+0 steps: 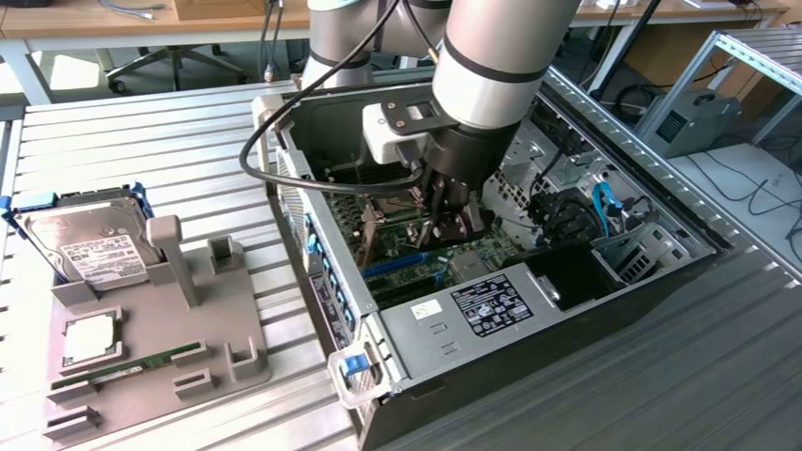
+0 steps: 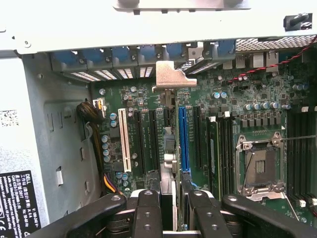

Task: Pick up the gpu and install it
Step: 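Insert the gpu into the slot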

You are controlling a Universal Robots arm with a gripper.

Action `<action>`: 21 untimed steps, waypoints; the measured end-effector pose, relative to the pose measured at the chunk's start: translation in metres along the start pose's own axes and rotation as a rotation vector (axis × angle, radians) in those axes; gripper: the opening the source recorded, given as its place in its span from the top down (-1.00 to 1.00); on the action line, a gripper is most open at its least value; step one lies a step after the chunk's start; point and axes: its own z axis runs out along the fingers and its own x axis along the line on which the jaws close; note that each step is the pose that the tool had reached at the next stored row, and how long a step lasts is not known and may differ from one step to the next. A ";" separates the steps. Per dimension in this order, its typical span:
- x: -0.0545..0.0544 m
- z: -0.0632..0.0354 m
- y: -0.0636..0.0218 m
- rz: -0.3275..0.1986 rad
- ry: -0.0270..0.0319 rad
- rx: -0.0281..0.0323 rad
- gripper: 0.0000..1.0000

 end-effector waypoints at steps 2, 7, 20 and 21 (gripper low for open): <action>0.000 0.0005 0.0000 0.002 0.0000 0.0002 0.47; -0.002 0.0016 0.0002 0.021 0.0006 0.0016 0.47; -0.011 0.0036 0.0009 0.020 0.0006 0.0016 0.47; -0.011 0.0037 0.0009 0.020 0.0007 0.0016 0.47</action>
